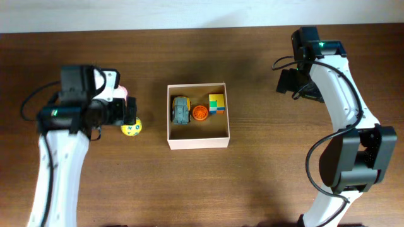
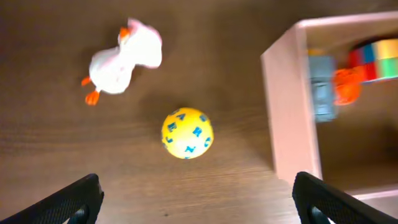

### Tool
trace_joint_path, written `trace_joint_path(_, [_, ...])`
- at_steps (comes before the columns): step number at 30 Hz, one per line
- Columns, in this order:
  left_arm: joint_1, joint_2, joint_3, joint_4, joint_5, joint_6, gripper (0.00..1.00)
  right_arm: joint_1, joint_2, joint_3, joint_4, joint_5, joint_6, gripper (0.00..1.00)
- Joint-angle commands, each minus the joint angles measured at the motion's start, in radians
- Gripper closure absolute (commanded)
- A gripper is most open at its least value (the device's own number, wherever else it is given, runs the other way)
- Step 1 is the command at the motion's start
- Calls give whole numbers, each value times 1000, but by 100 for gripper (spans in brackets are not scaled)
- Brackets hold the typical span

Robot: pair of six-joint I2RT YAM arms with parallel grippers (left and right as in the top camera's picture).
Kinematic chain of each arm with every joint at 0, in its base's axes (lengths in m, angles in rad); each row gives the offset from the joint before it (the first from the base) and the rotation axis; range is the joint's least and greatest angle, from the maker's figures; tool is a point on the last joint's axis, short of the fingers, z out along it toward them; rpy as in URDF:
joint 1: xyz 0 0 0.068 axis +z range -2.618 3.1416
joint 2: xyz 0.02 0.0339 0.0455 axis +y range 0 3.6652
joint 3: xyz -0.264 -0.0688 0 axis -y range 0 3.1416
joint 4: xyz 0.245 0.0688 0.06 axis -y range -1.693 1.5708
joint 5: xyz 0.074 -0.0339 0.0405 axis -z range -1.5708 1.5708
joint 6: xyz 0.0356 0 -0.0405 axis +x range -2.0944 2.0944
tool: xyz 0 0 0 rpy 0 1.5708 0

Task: Pack container
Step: 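Raise the left gripper and move it toward the pink-white duck, then lower the left gripper over the duck and close on it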

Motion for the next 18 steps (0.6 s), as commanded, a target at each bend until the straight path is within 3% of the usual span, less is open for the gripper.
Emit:
trace_joint_path(1, [4,94,60,-2,-49,-3,1,4,0,-4,0,-2,9,1])
trace_joint_path(4, [3,146,64,-7,6,-18,1,4,0,-4,-1,-2,9,1])
trace_joint_path(7, [3,188,64,-22,37,-132,0,4,0,-4,0,-2,9,1])
trace_joint_path(10, [3,227,64,-42,37,-222,11,4,0,-4,-1,-2,9,1])
trace_joint_path(16, [3,272,64,-5,1,-224,11,4,0,-4,0,-2,9,1])
trace_joint_path(18, [3,275,64,57,-60,-185,6,4,0,-4,-1,-2,9,1])
